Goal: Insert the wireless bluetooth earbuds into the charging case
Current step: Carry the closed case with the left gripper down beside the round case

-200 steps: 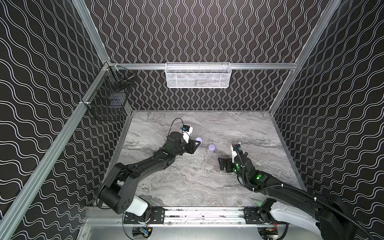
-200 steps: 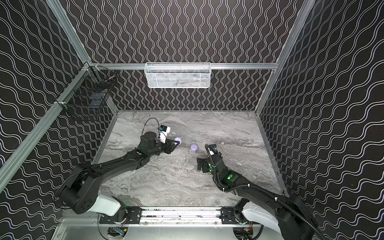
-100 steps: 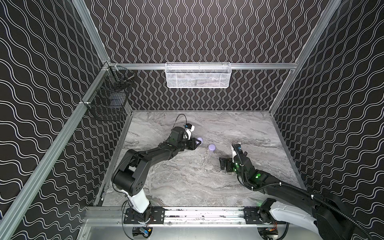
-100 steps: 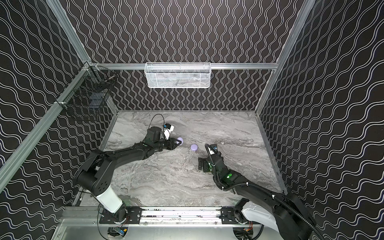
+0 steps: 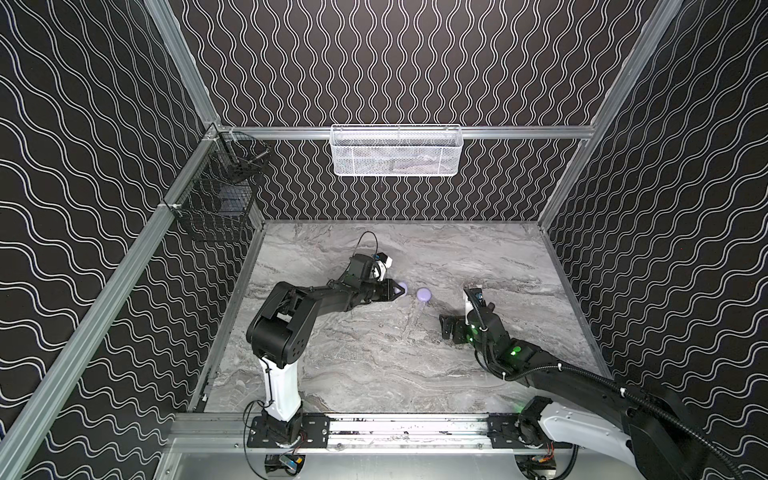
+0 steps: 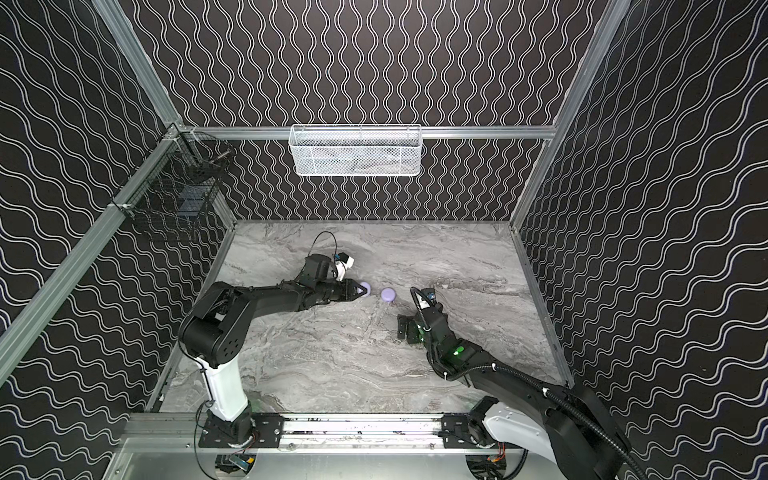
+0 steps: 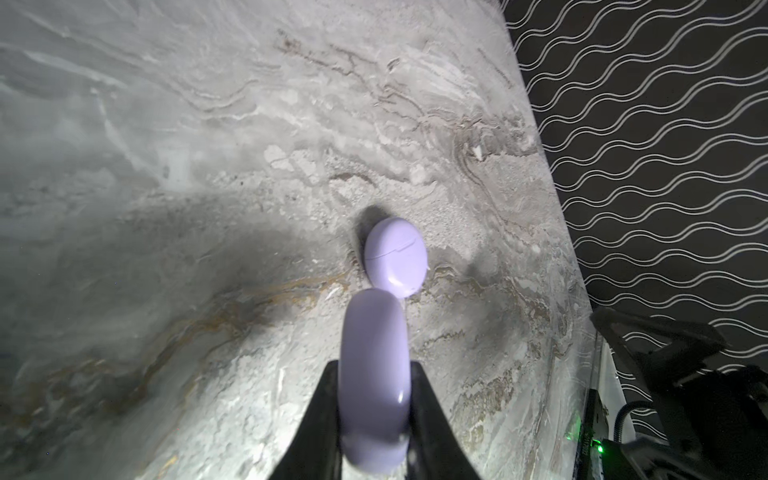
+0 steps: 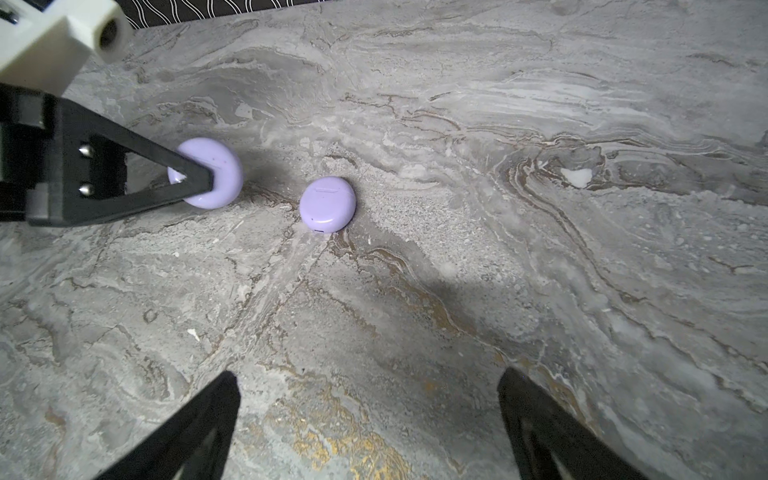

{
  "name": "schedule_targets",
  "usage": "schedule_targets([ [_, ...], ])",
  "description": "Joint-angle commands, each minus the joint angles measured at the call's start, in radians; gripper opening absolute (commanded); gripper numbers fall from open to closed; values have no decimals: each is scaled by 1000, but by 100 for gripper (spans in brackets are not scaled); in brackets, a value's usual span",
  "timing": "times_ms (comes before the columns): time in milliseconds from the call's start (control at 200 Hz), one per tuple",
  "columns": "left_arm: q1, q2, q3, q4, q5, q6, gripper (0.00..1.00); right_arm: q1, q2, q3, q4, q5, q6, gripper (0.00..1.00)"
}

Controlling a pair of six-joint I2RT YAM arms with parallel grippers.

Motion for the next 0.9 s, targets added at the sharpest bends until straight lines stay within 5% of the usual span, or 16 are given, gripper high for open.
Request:
schedule_targets([
  [0,6,20,27,-32,23,29,19,-1,9,9,21,1,16,99],
  [896,15,106,43,-6,111,-29,31,-3,20,20,-5,23,18,99],
])
